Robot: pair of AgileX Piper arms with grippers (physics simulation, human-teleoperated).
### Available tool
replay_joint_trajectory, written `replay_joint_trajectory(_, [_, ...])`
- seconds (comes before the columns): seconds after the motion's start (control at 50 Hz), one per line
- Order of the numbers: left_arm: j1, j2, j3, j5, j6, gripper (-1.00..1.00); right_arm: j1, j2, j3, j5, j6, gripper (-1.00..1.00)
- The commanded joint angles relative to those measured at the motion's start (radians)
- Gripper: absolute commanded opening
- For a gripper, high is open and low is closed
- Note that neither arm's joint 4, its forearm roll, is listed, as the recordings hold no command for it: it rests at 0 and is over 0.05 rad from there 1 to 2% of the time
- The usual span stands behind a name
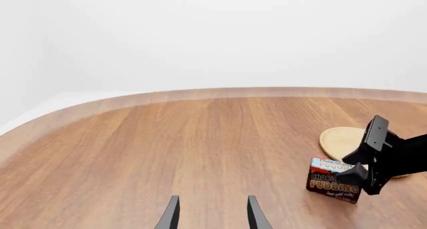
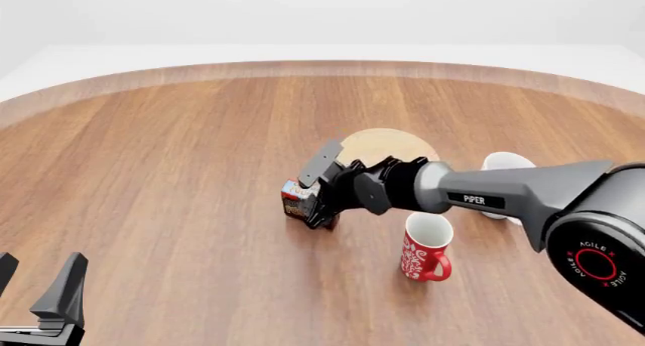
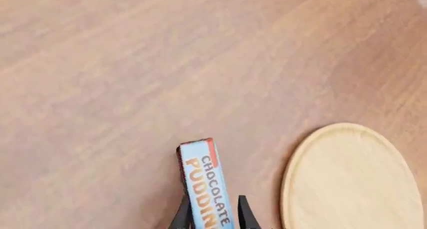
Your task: Put the chocolate pudding to the left of the plate.
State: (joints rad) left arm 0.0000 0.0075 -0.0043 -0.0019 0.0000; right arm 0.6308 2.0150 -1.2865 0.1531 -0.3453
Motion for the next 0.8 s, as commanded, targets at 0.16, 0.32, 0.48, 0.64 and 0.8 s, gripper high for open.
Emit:
replay_joint_trajectory(0.16, [0.0, 0.0, 0.0, 0.0, 0.0, 1.0, 0.036, -0.045, 0.061, -0.043, 0.001, -1.0])
replay_joint_trajectory(0.32, [0.0, 0.0, 0.0, 0.0, 0.0, 1.0, 0.039, -0.104, 0.087, -0.037, 0.0, -1.0])
replay_joint_trajectory(0.48, [0.0, 0.0, 0.0, 0.0, 0.0, 1.0, 0.031, -0.184, 0.096, -0.005, -0.015, -1.0])
replay_joint_trajectory(0.64, [0.0, 0.0, 0.0, 0.0, 0.0, 1.0, 0.007, -0.249, 0.072, 0.049, -0.037, -1.0])
replay_joint_trajectory(0.8, [0.0, 0.0, 0.0, 0.0, 0.0, 1.0, -0.012, -0.252, -0.002, 0.104, -0.055, -1.0])
